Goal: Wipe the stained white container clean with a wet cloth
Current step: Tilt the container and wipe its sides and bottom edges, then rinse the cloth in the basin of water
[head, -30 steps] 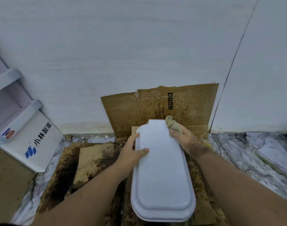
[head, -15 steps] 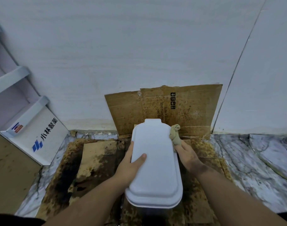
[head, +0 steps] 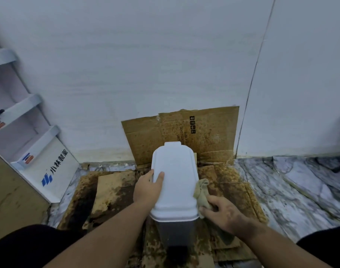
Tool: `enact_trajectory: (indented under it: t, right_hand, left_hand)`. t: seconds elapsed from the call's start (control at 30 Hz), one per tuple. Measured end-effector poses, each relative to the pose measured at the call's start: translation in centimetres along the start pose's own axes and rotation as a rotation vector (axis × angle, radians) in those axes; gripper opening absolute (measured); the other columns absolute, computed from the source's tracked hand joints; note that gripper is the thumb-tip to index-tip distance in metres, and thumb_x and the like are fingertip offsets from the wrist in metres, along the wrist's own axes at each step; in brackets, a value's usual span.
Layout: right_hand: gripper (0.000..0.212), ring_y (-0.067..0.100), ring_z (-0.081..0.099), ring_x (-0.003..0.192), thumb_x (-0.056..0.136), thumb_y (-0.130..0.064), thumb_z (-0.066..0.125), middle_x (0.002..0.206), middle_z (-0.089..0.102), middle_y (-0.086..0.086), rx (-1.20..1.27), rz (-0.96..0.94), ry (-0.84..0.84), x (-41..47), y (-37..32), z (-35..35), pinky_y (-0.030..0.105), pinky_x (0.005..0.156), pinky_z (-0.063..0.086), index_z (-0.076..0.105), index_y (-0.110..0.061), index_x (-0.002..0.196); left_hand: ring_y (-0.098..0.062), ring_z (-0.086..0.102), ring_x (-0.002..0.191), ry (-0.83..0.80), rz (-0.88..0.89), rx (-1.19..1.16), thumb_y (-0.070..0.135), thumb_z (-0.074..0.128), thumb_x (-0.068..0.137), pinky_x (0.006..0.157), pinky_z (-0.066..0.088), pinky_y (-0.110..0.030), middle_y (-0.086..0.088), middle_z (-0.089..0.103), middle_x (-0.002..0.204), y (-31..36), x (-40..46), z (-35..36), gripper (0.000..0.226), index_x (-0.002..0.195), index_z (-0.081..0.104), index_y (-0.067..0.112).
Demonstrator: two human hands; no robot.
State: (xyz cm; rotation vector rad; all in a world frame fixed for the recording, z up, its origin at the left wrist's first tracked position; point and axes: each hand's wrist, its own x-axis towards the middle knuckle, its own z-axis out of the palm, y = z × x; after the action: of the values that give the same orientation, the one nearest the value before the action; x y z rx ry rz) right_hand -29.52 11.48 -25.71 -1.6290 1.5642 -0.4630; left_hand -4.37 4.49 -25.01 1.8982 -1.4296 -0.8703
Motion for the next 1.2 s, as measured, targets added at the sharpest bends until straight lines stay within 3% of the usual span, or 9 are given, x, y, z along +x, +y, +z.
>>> enact_trajectory:
  t: [0.07,0.17,0.23,0.33,0.43,0.63,0.8,1.0,1.2]
  right_hand:
    - [0.012,-0.007,0.063,0.080,0.078,-0.049,0.068,0.080,0.068,-0.028,-0.065,-0.012,-0.027,-1.6,-0.3,-0.2,0.015,0.076,0.047,0.068,-0.049,0.090]
    - [0.028,-0.006,0.054,0.062,0.089,-0.030,0.069,0.062,0.059,-0.024,-0.141,-0.044,-0.026,-3.3,-1.2,-1.2,0.015,0.064,0.041,0.063,-0.042,0.065]
    - [0.025,-0.006,0.055,0.062,0.091,-0.026,0.067,0.065,0.061,-0.019,-0.149,-0.038,-0.018,-4.2,-1.9,-2.6,0.015,0.063,0.044,0.065,-0.034,0.068]
    - [0.015,-0.010,0.061,0.068,0.094,-0.027,0.065,0.077,0.066,-0.021,-0.173,-0.071,0.042,-4.5,-3.9,-6.4,0.007,0.058,0.044,0.069,-0.039,0.086]
    - [0.011,-0.004,0.056,0.077,0.095,-0.032,0.063,0.085,0.061,-0.022,-0.293,-0.105,0.135,-4.5,-6.0,-12.2,0.007,0.058,0.039,0.068,-0.039,0.102]
    - [0.020,0.015,0.067,0.089,0.093,-0.028,0.066,0.098,0.074,-0.002,-0.397,-0.093,0.374,-7.3,-6.1,-22.4,0.022,0.073,0.046,0.071,-0.027,0.113]
    - [0.014,0.015,0.067,0.086,0.093,-0.028,0.065,0.092,0.071,-0.003,-0.374,0.012,0.448,-11.7,-0.4,-25.0,0.029,0.078,0.051,0.071,-0.028,0.106]
    - [0.030,0.017,0.066,0.098,0.093,-0.030,0.066,0.098,0.064,-0.013,-0.294,0.247,0.480,-17.0,11.5,-21.7,0.033,0.089,0.054,0.068,-0.032,0.122]
    - [0.029,0.023,0.067,0.099,0.089,-0.038,0.059,0.108,0.074,-0.002,-0.233,0.587,0.557,-21.6,23.9,-15.7,0.029,0.075,0.050,0.064,-0.042,0.117]
  left_hand:
    - [-0.017,0.059,0.119,-0.071,-0.011,-0.109,0.055,0.050,0.100,0.100,0.053,-0.042,0.005,0.058,0.142,0.1,-0.5,-0.2,0.059,0.151,0.047,0.026]
    - [-0.001,0.058,0.097,-0.192,0.035,-0.133,0.050,0.054,0.100,0.079,0.052,-0.025,0.019,0.061,0.116,0.1,-1.6,-0.7,0.052,0.146,0.049,0.028]
    - [-0.011,0.060,0.113,-0.194,0.031,-0.081,0.068,0.052,0.090,0.094,0.054,-0.035,0.010,0.060,0.132,0.6,-2.1,-1.0,0.071,0.146,0.049,0.025]
    - [-0.025,0.032,0.150,-0.138,0.085,0.140,0.066,0.050,0.094,0.120,0.030,-0.046,-0.001,0.029,0.166,2.6,-2.6,-1.7,0.081,0.158,0.033,0.020]
    - [-0.023,0.018,0.156,-0.152,0.192,0.148,0.061,0.051,0.097,0.122,0.022,-0.045,0.000,0.017,0.170,6.0,-3.5,-2.6,0.078,0.161,0.027,0.022]
    - [-0.020,0.032,0.150,-0.275,0.432,0.140,0.053,0.058,0.097,0.115,0.032,-0.041,0.005,0.031,0.165,14.0,-5.9,-1.8,0.067,0.156,0.037,0.029]
    - [-0.015,0.038,0.146,-0.441,0.597,0.167,0.051,0.062,0.095,0.106,0.032,-0.027,0.008,0.040,0.159,20.3,-8.7,3.0,0.063,0.151,0.045,0.028]
    - [-0.015,0.038,0.146,-0.805,0.739,0.400,0.056,0.062,0.094,0.117,0.034,-0.034,0.005,0.041,0.158,24.0,-13.0,13.5,0.061,0.146,0.050,0.028]
    - [-0.021,0.034,0.148,-1.171,0.814,0.736,0.061,0.055,0.096,0.112,0.034,-0.034,0.000,0.031,0.164,23.6,-18.2,25.3,0.073,0.156,0.036,0.022]
